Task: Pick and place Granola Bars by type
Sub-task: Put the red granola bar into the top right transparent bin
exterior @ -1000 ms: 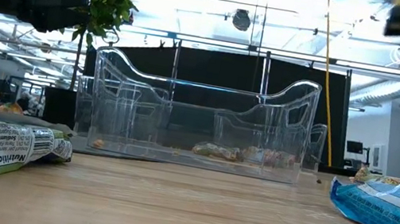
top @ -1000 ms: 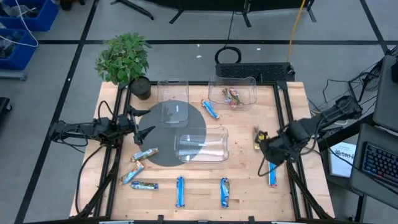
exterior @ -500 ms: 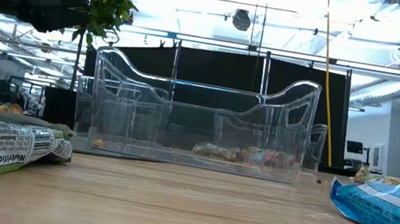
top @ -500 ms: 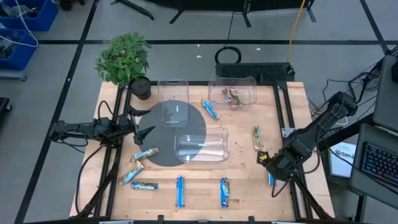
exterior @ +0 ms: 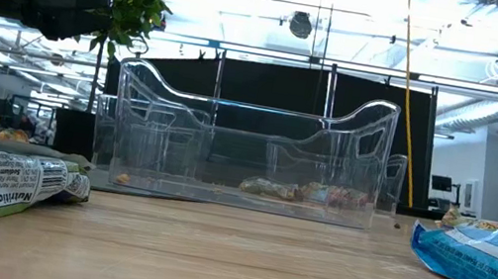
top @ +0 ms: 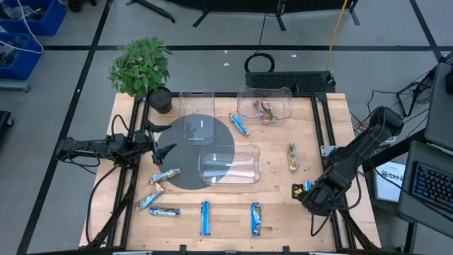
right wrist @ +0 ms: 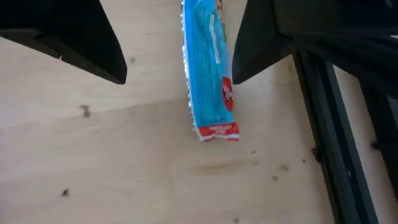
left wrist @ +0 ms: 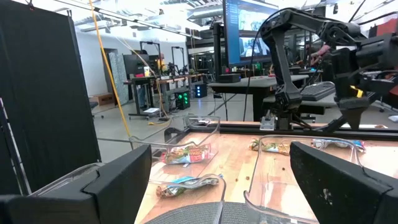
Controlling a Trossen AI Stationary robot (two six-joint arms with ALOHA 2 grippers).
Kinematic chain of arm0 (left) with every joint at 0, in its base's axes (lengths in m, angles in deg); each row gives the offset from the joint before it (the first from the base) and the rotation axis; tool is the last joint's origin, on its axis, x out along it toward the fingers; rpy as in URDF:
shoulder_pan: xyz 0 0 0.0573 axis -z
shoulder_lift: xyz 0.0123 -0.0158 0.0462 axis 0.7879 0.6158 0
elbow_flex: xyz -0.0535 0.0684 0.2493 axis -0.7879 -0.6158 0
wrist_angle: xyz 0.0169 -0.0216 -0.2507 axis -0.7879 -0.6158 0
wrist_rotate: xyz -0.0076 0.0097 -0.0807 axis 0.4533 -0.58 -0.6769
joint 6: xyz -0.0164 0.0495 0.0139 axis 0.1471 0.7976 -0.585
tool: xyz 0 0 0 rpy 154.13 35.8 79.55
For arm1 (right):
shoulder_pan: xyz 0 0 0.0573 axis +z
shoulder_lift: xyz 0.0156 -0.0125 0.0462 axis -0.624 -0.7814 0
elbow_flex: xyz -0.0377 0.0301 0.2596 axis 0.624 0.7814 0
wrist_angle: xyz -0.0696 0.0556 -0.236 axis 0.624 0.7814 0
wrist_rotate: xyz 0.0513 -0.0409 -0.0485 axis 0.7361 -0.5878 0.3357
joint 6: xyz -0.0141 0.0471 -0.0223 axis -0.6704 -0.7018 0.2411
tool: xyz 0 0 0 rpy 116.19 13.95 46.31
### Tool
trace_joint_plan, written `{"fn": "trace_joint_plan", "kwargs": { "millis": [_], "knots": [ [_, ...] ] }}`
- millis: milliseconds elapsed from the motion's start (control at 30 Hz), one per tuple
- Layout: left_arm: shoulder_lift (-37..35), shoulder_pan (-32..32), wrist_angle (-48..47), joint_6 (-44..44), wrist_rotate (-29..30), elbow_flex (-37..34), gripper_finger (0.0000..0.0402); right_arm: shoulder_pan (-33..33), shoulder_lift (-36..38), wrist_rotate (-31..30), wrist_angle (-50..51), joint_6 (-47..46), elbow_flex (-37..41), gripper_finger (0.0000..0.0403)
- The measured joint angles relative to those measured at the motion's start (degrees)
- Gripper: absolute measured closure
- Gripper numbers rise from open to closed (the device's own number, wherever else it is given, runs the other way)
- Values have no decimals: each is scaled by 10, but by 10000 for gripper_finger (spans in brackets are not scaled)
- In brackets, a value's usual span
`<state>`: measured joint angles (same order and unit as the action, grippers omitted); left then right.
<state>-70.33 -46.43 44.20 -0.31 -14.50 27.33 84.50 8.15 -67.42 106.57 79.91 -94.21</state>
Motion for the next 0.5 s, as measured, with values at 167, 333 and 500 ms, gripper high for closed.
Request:
{"fn": "trace_joint_plan", "kwargs": {
  "millis": [167, 333, 500],
  "knots": [
    [0, 0, 0, 0, 0, 0, 23, -1, -8, 16, -12, 26, 17, 106],
    [0, 0, 0, 0, 0, 0, 23, -9, -10, 30, -15, 59, 41, 106],
    [0, 0, 0, 0, 0, 0, 23, -22, -10, 29, -33, 73, 66, 106]
  ]
}}
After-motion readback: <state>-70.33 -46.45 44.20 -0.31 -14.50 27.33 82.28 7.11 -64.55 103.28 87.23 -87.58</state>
